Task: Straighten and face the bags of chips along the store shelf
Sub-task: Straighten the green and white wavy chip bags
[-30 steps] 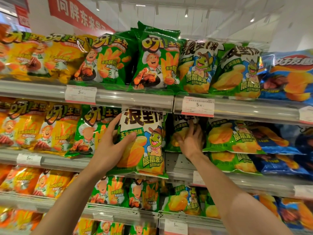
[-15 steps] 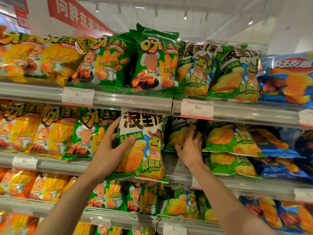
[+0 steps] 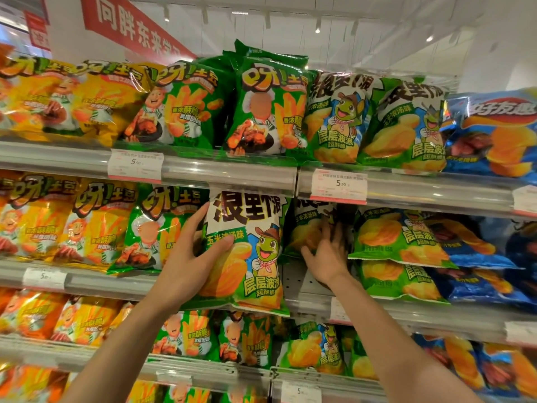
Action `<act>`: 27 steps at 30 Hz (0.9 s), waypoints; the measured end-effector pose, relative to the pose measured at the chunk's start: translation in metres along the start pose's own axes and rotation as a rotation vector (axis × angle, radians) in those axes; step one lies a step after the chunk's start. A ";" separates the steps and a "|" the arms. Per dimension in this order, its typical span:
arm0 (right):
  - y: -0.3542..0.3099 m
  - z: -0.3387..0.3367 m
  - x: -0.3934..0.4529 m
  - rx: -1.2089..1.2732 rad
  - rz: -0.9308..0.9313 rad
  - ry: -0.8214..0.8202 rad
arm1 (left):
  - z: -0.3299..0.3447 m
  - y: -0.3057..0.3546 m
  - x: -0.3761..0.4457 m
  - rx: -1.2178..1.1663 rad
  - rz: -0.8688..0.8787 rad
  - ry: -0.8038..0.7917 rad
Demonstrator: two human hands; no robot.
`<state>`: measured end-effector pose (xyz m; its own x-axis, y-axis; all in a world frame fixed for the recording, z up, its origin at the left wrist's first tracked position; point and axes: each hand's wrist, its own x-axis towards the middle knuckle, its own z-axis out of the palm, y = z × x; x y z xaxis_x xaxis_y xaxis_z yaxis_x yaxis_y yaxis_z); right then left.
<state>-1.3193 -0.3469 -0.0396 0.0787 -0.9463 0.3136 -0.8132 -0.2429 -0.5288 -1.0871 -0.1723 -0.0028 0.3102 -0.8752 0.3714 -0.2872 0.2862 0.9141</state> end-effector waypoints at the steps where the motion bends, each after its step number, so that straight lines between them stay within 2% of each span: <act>1: -0.001 -0.003 -0.004 0.061 -0.003 0.004 | 0.000 0.001 -0.001 -0.004 -0.002 -0.002; 7: -0.011 -0.023 -0.050 0.459 0.009 -0.122 | 0.027 0.002 -0.010 0.028 0.053 -0.014; 13: -0.008 -0.044 -0.095 0.749 -0.024 -0.155 | 0.082 0.012 -0.003 0.145 0.093 -0.020; 16: -0.003 -0.043 -0.108 0.653 -0.105 -0.108 | 0.104 0.015 0.013 0.185 0.147 -0.006; 23: -0.002 -0.036 -0.108 0.530 -0.084 -0.049 | 0.144 0.006 0.044 0.169 0.136 0.038; 27: 0.003 -0.022 -0.092 0.402 -0.036 0.050 | 0.157 -0.009 0.050 0.179 0.103 -0.060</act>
<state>-1.3420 -0.2558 -0.0530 0.0663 -0.9266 0.3701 -0.5199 -0.3487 -0.7798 -1.2114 -0.2794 -0.0178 0.2178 -0.8682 0.4458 -0.4724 0.3059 0.8266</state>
